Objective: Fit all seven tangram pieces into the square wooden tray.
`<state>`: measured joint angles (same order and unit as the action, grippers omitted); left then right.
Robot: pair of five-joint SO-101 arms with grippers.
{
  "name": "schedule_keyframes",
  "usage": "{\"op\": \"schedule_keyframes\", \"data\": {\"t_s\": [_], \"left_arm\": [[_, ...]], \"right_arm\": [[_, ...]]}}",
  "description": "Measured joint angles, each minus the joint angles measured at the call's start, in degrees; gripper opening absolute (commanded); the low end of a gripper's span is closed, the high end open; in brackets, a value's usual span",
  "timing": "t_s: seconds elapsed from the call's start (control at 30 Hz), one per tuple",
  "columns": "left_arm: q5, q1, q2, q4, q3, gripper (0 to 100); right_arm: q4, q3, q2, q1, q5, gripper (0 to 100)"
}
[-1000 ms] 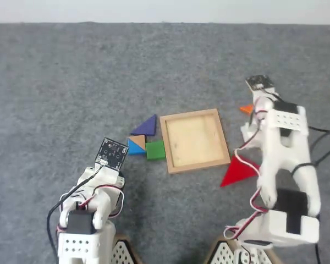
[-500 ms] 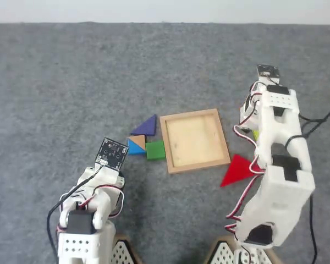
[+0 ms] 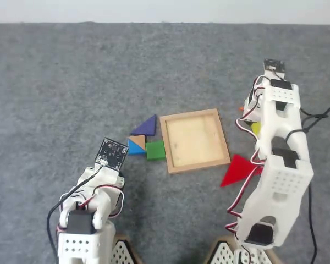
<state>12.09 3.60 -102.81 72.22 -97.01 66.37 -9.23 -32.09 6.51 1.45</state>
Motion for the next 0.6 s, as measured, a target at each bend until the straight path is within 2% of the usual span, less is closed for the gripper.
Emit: {"op": "schedule_keyframes", "data": {"t_s": [0.6], "left_arm": [[0.00, 0.00, 0.00, 0.00, 0.00, 6]], "right_arm": [[1.32, -4.84, -5.36, 0.09, 8.88, 35.1]]}}
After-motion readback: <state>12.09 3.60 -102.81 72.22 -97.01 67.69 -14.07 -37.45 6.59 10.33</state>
